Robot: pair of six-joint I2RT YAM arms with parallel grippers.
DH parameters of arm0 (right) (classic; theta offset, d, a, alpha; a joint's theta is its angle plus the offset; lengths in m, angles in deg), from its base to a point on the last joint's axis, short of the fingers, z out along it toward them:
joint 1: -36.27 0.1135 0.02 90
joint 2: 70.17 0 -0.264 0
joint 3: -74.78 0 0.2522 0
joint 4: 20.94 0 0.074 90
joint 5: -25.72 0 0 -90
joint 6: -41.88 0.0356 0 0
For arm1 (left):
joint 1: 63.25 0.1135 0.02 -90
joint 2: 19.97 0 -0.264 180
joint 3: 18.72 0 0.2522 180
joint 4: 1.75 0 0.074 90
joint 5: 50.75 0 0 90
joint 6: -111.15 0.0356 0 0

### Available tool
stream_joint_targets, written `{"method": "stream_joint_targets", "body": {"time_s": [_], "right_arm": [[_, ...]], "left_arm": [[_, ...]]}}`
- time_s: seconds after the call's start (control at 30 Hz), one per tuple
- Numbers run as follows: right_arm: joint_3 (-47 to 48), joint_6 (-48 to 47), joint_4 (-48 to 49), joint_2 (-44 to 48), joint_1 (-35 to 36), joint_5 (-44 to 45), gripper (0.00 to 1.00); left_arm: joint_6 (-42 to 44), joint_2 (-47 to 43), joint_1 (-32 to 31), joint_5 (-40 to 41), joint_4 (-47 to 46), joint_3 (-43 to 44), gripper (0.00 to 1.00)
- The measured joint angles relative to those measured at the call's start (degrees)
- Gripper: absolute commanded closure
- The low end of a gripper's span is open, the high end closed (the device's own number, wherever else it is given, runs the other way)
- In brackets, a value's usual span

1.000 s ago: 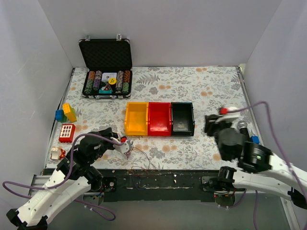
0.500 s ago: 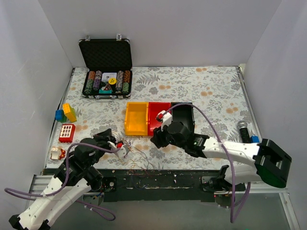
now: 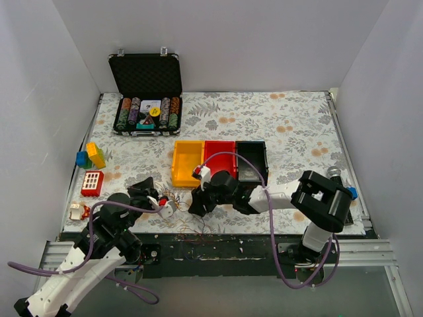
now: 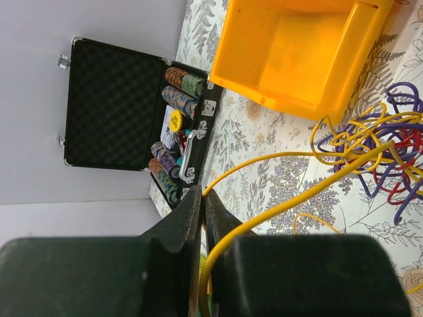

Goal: Untangle the cables

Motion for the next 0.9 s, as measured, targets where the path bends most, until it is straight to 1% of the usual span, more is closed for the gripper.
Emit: {"method": "stream_joint_targets", "body": {"time_s": [0.2,0.4,0.6,0.67,0.77,0.83,0.87,0.9], "right_arm": [[3.61,-1.62,0.46,-3.89,1.84,-0.24,0.37],[3.98,-4.66,3.04,-5.95,3.28,1.86,0.36],[7.10,-7.17,3.56,-10.25,3.30,5.16,0.37],[7.91,-7.89,3.80,-11.02,3.30,6.34,0.43],[8.98,-8.85,3.91,-12.09,3.30,7.28,0.56],[9.75,-9.07,4.02,-12.90,3.28,7.63,0.61],[9.97,-9.05,4.33,-13.25,3.26,7.63,0.65],[9.94,-9.05,4.68,-13.44,3.26,7.65,0.72]], "left_arm": [[-0.52,1.88,0.00,-0.26,-0.59,0.00,1.00],[-1.09,3.15,0.00,-1.57,-1.73,0.35,1.00],[-0.79,3.30,0.00,-3.26,-4.11,1.20,1.00],[-0.55,3.32,0.00,-3.93,-4.50,1.66,1.00],[-0.20,3.58,0.00,-4.66,-4.66,2.51,1.00],[-0.15,3.87,0.00,-4.83,-5.11,2.91,1.00],[-0.15,3.96,0.00,-4.92,-5.40,3.04,1.00],[-0.15,4.04,0.00,-4.96,-5.55,3.17,1.00]]}}
